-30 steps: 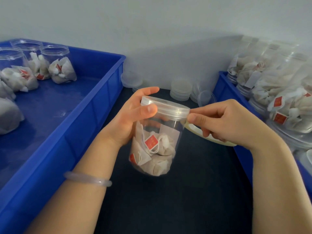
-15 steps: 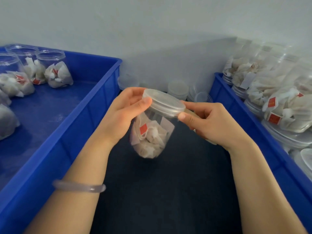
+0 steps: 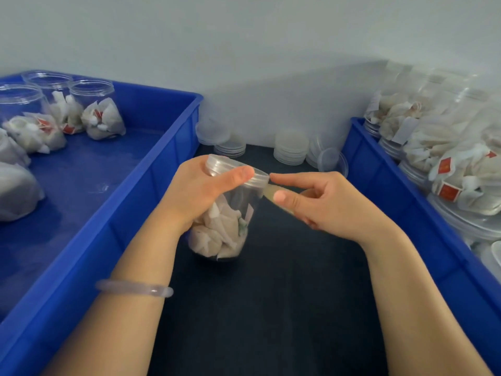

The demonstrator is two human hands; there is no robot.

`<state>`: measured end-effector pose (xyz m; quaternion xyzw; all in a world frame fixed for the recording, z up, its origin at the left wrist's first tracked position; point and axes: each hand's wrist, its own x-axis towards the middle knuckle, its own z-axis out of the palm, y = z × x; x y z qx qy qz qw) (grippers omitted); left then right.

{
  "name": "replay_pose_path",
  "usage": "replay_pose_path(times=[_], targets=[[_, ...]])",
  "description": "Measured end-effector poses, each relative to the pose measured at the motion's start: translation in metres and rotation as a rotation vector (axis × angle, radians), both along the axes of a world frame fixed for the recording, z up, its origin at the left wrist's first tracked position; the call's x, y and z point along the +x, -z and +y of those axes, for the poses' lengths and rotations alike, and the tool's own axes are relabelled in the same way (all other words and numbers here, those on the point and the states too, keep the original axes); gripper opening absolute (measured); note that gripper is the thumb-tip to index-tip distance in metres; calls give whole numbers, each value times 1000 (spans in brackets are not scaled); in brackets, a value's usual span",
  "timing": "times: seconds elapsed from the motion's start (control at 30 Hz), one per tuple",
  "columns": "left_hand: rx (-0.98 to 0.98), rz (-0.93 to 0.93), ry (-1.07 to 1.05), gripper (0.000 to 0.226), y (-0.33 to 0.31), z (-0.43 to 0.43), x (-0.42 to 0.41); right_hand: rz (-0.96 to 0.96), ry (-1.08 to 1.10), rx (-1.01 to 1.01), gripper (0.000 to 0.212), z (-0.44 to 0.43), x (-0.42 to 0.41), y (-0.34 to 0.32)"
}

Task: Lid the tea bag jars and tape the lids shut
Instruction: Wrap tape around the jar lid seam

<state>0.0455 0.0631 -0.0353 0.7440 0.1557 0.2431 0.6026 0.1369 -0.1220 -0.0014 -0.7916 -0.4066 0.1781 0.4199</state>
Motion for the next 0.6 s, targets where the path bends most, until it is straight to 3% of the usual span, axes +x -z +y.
replay_pose_path(times=[0.13, 0.5, 0.6], targets=[[-129, 14, 163, 30, -7, -7, -1, -67, 106, 43, 61, -4, 4, -1], [-317, 70, 410, 45, -9, -8, -6, -3, 77, 58, 64, -10, 9, -3], [-350, 47, 441, 48, -10, -11, -6, 30, 46, 73, 55, -8, 8, -3]])
